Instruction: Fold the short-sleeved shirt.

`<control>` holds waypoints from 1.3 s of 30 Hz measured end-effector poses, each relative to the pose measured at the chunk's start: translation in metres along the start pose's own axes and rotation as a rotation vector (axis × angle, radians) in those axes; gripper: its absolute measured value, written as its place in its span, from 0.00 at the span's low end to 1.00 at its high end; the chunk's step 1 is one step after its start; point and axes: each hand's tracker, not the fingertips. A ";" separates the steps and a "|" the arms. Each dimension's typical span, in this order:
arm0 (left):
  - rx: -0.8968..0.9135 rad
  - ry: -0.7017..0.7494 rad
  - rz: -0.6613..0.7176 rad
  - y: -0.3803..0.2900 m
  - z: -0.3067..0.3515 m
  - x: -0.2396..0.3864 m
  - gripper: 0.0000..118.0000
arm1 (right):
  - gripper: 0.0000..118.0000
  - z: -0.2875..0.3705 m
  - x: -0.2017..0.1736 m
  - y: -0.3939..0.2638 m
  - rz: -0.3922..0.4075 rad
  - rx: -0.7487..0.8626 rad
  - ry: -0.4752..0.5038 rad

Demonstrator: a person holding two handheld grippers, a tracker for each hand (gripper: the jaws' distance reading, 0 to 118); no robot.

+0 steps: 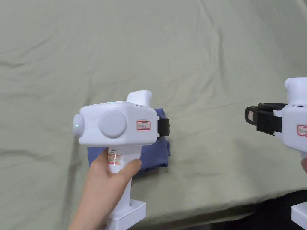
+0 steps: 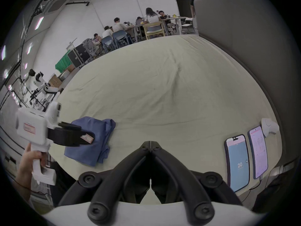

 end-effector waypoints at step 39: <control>0.096 -0.224 0.347 -0.051 0.044 -0.179 0.25 | 0.02 -0.158 -0.168 -0.003 0.369 -0.322 0.130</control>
